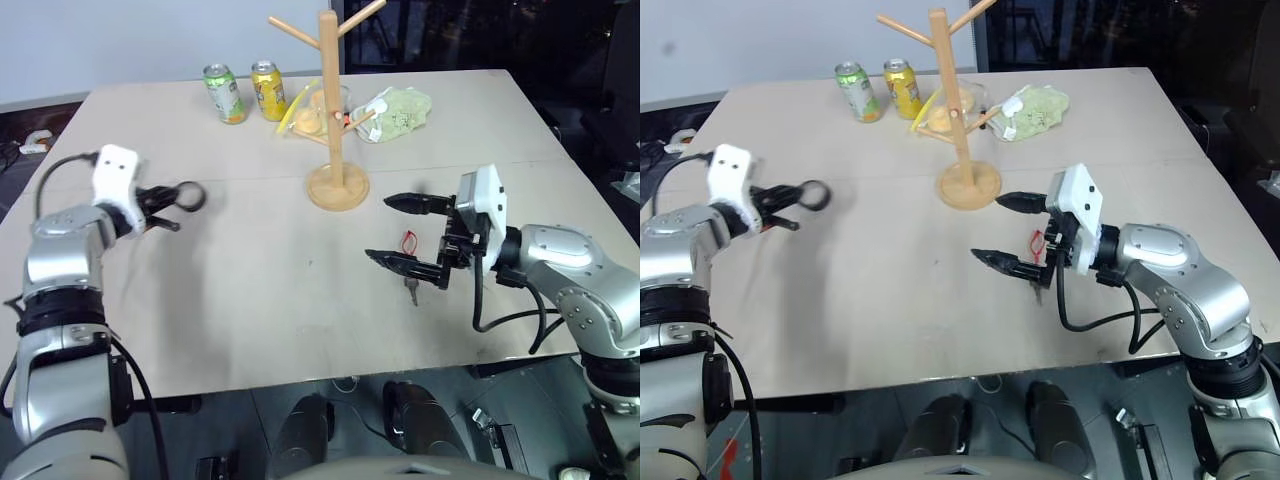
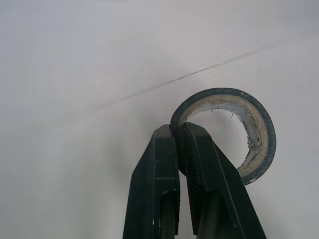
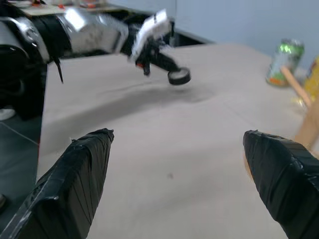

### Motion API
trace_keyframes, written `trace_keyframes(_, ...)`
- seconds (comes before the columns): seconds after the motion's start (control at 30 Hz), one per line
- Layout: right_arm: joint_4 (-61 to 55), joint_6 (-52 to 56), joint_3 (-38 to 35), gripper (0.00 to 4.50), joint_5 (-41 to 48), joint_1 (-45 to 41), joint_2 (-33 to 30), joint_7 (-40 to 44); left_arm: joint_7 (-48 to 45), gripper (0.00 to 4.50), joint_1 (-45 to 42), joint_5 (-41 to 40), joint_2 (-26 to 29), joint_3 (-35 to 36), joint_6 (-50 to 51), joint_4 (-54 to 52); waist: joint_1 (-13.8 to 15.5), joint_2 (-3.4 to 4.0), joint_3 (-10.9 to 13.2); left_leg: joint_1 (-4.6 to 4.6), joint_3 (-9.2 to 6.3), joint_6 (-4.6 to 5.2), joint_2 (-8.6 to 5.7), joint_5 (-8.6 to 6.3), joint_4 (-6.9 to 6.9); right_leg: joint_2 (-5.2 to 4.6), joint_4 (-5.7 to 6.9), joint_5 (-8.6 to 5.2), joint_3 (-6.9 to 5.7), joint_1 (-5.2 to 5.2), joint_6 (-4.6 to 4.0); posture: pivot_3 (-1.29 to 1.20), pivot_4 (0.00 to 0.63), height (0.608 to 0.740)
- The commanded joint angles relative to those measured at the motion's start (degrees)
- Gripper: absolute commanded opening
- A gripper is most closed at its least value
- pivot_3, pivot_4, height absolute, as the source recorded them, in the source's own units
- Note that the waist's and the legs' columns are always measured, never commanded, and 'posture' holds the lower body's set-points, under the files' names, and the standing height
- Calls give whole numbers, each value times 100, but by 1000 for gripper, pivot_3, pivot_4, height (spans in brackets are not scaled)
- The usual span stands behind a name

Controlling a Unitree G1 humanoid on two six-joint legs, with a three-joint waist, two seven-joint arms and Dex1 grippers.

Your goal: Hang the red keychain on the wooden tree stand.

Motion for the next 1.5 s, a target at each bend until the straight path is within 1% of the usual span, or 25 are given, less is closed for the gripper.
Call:
trace_keyframes(0.03, -33, -86, -43, 4500, 46, -168, 22, 64, 919, 25, -206, 57, 255, 350, -139, 597, 8, -1, -1, -2, -2, 0, 0, 0, -1, -1, 0, 0, -2, -1, -1, 0, 150, 740)
trace_keyframes(0.17, -37, -94, -53, 4500, 12, -149, -13, 86, 1549, 25, -316, -56, 234, 511, 25, 1102, 31, -5, -3, -7, -8, 0, -6, 0, -1, -9, -1, 1, -9, -1, -2, 0, 150, 740)
trace_keyframes(0.2, -44, -87, -62, 4500, 5, -126, -22, 78, 1641, 370, -360, -109, 211, 549, 88, 1172, 33, -8, -5, -8, -9, 0, -8, 0, -1, -12, 0, 1, -10, 0, -2, 0, 150, 740)
trace_keyframes(0.27, -58, -74, -79, 4500, -11, -84, -38, 55, 1718, 871, -425, -167, 181, 571, 167, 1253, 31, -14, -9, -8, -9, -1, -9, 0, 0, -12, 0, 1, -10, 0, -2, 0, 150, 740)
trace_keyframes(0.37, -79, -46, -112, 4500, -16, -28, -59, 1, 1740, 2207, -508, -184, 178, 545, 209, 1236, 25, -15, -9, -7, -9, -1, -8, 0, 0, -11, 1, 2, -11, 0, -2, 0, 150, 740)
trace_keyframes(0.47, -82, 2, -184, 4500, 27, 25, -84, -53, 1693, 3789, -632, -193, 233, 506, 281, 1103, 9, -15, -9, -7, -8, -1, -7, 0, -1, -10, 1, 2, -10, -1, -3, 0, 150, 740)
trace_keyframes(0.5, -92, 26, -219, 4500, 46, 55, -99, -78, 1655, 4191, -686, -186, 268, 485, 304, 1017, 6, -16, -10, -7, -8, -1, -8, 0, -1, -10, 1, 2, -10, -1, -3, 0, 150, 740)
trace_keyframes(0.53, -116, 85, -271, 4500, 79, 101, -104, -151, 1592, 4449, -723, -141, 317, 422, 269, 871, 3, -16, -10, -7, -8, -1, -7, 0, -1, -9, 1, 2, -10, -1, -3, 0, 150, 740)
trace_keyframes(0.6, -222, 312, -392, 4500, 154, 243, -104, -427, 1218, 4449, -742, -126, 380, 256, 165, 362, 2, -17, -10, -8, -8, -1, -7, 0, -1, -10, 1, 2, -10, -1, -3, 0, 150, 740)
trace_keyframes(0.7, -544, 781, -525, 4500, 234, 610, -82, -999, 120, 4449, -519, -399, 402, -80, 412, -846, 36, -20, -10, -18, -16, -3, -6, 1, -1, -12, 1, 3, -14, -3, -5, 0, 150, 740)
trace_keyframes(0.77, -737, 1108, -543, 4500, 249, 859, -25, -1406, -497, 4449, -225, -461, 481, -395, 635, -1581, 29, -19, -10, -20, -13, -3, -5, 1, -1, -21, 1, 2, -9, -6, -5, 0, 150, 740)
trace_keyframes(0.83, -871, 1450, -542, 4500, 227, 1063, 96, -1886, -1245, 4449, 150, -457, 632, -806, 525, -2256, -4, -17, -11, -12, 2, -2, -7, 0, -11, -26, 0, 2, 3, -7, -5, 0, 150, 740)
trace_keyframes(0.9, -893, 1840, -613, 4500, 253, 1171, 286, -2378, -1973, 4449, 426, -700, 698, -1067, 505, -3001, -40, -16, -10, -8, 11, -2, -6, 0, -13, -23, 1, 1, 11, -8, -4, 0, 150, 740)
trace_keyframes(1.1, -709, 2504, -560, 4500, 239, 1140, 620, -3006, -3440, 4449, 666, -1685, 643, -1533, 917, -4703, -36, -17, -8, -13, 10, -2, 5, 1, -9, 6, 2, -1, 9, -16, -2, 0, 150, 740)
trace_keyframes(1.17, -569, 2635, -483, 4500, 144, 1092, 759, -3192, -3604, 4449, 636, -1849, 504, -1661, 952, -5009, -45, -16, -8, -8, 14, -2, 5, 2, -9, 7, 3, -13, 13, -14, 17, 0, 150, 740)
trace_keyframes(1.3, -238, 2737, -244, 4500, -122, 1033, 988, -3427, -3944, 4449, 599, -2010, 319, -1930, 831, -5475, -49, -16, -8, -2, 24, -2, 5, 1, -9, 10, 4, -13, 22, -11, 20, 0, 150, 740)
trace_keyframes(1.5, 378, 2486, -18, 4500, -662, 1023, 1255, -3602, -4290, 4449, 647, -1806, 319, -2177, 421, -5379, -46, -16, -8, -3, 23, -1, 4, 1, -10, 11, 3, -13, 23, -11, 19, 0, 150, 740)
